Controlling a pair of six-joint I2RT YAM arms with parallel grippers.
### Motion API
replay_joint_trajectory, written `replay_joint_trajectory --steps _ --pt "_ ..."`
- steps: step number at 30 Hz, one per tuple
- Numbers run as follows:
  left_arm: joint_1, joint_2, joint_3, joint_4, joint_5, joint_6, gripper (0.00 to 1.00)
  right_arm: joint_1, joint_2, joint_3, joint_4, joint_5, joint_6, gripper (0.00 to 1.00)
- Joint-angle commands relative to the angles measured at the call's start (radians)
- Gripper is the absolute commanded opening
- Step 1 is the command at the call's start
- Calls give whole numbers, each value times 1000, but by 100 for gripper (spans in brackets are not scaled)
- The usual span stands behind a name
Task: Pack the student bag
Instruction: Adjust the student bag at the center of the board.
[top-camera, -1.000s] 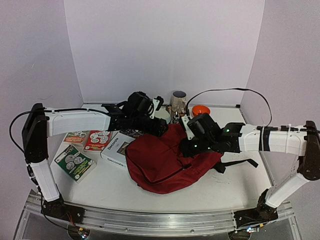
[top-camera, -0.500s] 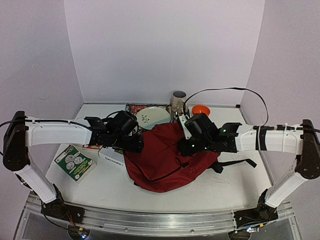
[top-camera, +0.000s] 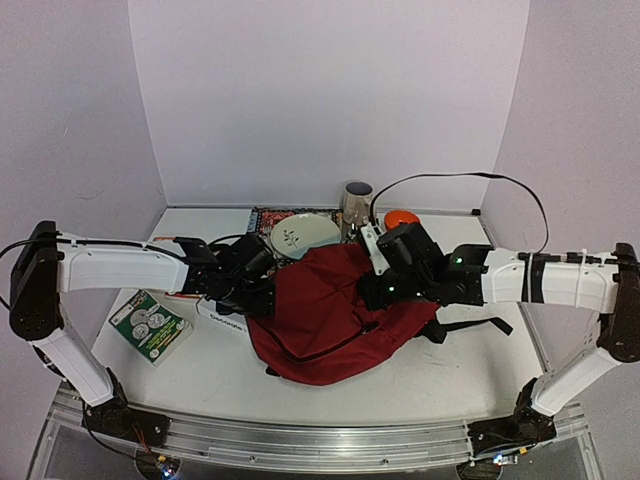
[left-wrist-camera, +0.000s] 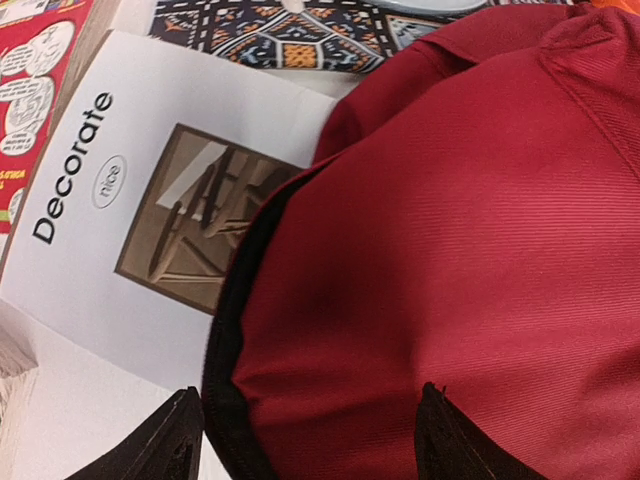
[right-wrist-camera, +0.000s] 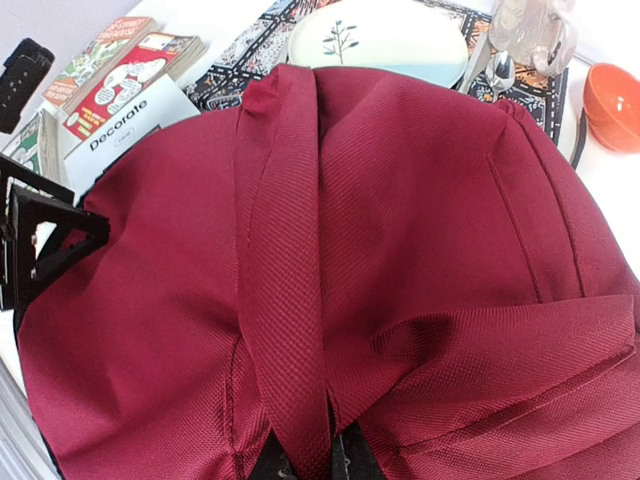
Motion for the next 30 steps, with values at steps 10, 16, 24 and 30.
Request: replay_joint_trajectory --steps 10,16,24,30 --pt "-7 11 -17 38 154 -37 50 0 -77 -13 93 -9 -24 0" --pt "-33 -15 91 112 228 57 8 0 -153 -51 90 -7 -29 0" --pt "-48 56 341 127 287 223 0 0 -296 -94 60 -22 -79 0" --pt "-48 135 467 129 235 347 0 0 -374 -114 38 -25 -92 0"
